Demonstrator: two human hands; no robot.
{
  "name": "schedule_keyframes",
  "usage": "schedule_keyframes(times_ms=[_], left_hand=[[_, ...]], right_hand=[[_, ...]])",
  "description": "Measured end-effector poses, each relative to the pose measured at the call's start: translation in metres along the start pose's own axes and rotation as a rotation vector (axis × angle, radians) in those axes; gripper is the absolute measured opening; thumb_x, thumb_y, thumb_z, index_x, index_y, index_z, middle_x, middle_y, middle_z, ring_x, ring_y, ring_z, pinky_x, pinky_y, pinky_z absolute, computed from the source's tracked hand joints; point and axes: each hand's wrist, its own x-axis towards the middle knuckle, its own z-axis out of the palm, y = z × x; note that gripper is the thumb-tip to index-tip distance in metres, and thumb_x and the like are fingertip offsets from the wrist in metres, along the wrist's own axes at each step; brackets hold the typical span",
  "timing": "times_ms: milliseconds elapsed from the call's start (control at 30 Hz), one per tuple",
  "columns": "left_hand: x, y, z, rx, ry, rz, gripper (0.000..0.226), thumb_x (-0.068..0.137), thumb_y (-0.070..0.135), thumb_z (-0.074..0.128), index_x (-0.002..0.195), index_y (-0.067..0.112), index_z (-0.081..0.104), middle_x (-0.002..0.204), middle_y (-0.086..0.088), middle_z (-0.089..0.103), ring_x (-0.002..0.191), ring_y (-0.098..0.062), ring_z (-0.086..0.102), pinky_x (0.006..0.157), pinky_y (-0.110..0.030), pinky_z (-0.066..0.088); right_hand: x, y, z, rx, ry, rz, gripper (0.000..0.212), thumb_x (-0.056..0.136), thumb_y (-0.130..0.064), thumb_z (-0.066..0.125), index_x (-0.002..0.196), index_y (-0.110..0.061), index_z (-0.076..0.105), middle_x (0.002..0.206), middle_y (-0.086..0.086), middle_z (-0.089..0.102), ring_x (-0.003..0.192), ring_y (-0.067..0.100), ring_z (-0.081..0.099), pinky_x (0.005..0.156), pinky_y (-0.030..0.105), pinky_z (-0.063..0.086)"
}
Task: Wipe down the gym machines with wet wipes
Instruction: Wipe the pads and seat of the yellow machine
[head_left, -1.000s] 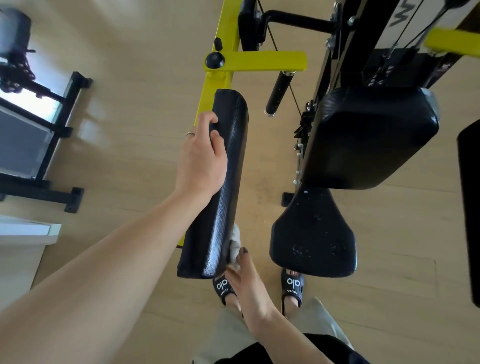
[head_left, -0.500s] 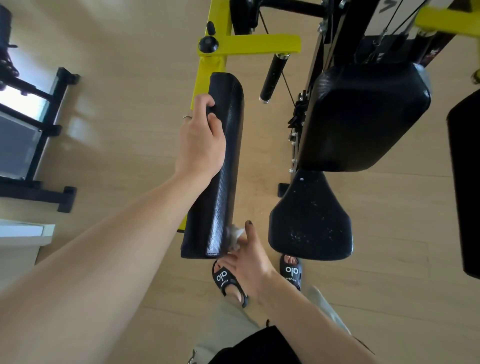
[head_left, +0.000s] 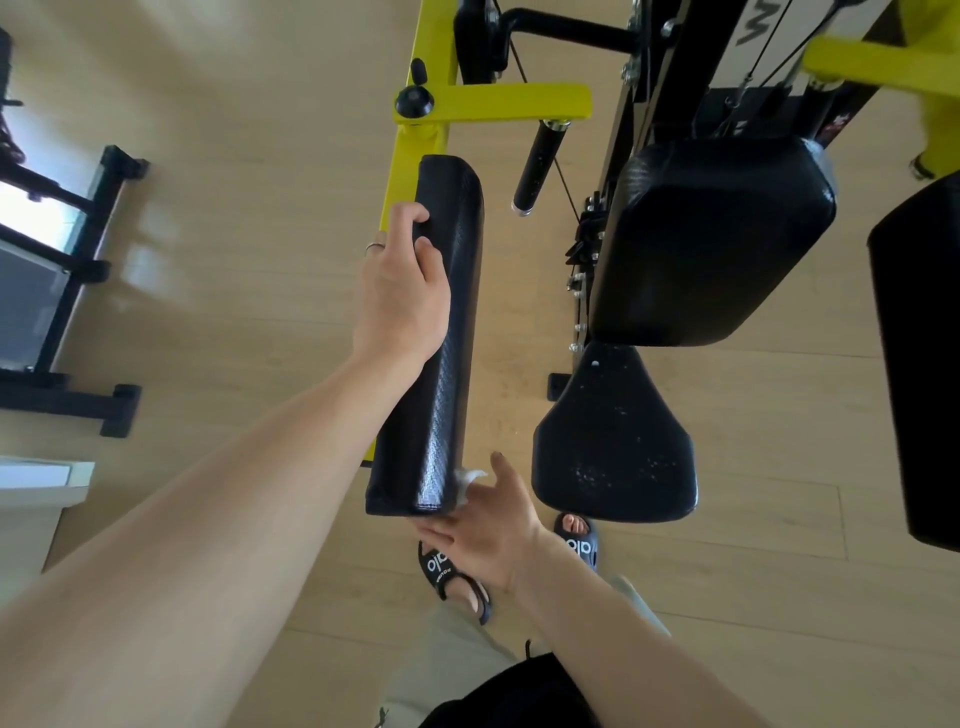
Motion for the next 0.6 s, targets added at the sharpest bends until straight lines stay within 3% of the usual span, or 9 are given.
schedule_keyframes(times_ms=[167, 367, 433, 500, 567, 600], left_hand=[[0.002, -0.002, 0.002, -0.007, 0.005, 0.009, 0.028, 0.104, 0.018, 0.032, 0.127, 0.022, 0.046, 0.090, -0.007, 0.056, 0.089, -0.019, 0.042, 0.062, -0.025, 0.025], [0.004, -0.002, 0.002, -0.009, 0.006, 0.006, 0.026, 0.103, 0.018, 0.032, 0.125, 0.024, 0.045, 0.086, -0.005, 0.055, 0.091, -0.023, 0.044, 0.069, -0.028, 0.026], [0.004, -0.001, 0.001, -0.010, -0.001, 0.007, 0.025, 0.103, 0.018, 0.033, 0.124, 0.024, 0.045, 0.085, -0.004, 0.055, 0.090, -0.023, 0.044, 0.070, -0.030, 0.027], [0.004, 0.000, 0.001, -0.014, -0.004, 0.003, 0.024, 0.102, 0.018, 0.034, 0.123, 0.024, 0.045, 0.085, -0.004, 0.056, 0.090, -0.023, 0.044, 0.070, -0.031, 0.028], [0.005, 0.001, 0.000, -0.005, -0.007, -0.004, 0.024, 0.102, 0.018, 0.034, 0.123, 0.025, 0.045, 0.084, -0.003, 0.055, 0.089, -0.021, 0.044, 0.070, -0.031, 0.029], [0.005, 0.001, 0.000, 0.003, -0.007, -0.009, 0.024, 0.102, 0.018, 0.034, 0.123, 0.025, 0.044, 0.084, -0.003, 0.055, 0.089, -0.020, 0.044, 0.070, -0.031, 0.029]], right_hand=[[0.015, -0.044, 0.032, -0.133, -0.089, -0.051, 0.083, 0.096, -0.075, 0.030, 0.125, -0.002, 0.056, 0.146, 0.020, 0.056, 0.139, 0.036, 0.048, 0.124, 0.052, 0.024], [0.015, -0.073, 0.051, -0.259, -0.055, -0.143, 0.073, 0.101, -0.070, 0.026, 0.109, -0.010, 0.068, 0.125, 0.014, 0.068, 0.123, 0.030, 0.060, 0.120, 0.049, 0.032], [0.018, -0.065, 0.045, -0.235, -0.046, -0.157, 0.069, 0.102, -0.067, 0.028, 0.115, -0.013, 0.068, 0.119, 0.011, 0.070, 0.123, 0.027, 0.059, 0.120, 0.044, 0.033], [0.018, -0.052, 0.034, -0.222, -0.038, -0.136, 0.066, 0.104, -0.065, 0.029, 0.121, -0.012, 0.066, 0.099, 0.005, 0.072, 0.112, 0.023, 0.062, 0.114, 0.037, 0.038], [0.015, -0.041, 0.020, -0.247, -0.021, -0.113, 0.065, 0.104, -0.062, 0.031, 0.102, -0.006, 0.066, 0.070, 0.002, 0.067, 0.088, 0.021, 0.062, 0.098, 0.034, 0.044], [0.014, -0.037, 0.013, -0.271, -0.005, -0.103, 0.064, 0.102, -0.062, 0.035, 0.090, -0.006, 0.064, 0.068, 0.003, 0.065, 0.085, 0.022, 0.062, 0.094, 0.034, 0.046]])
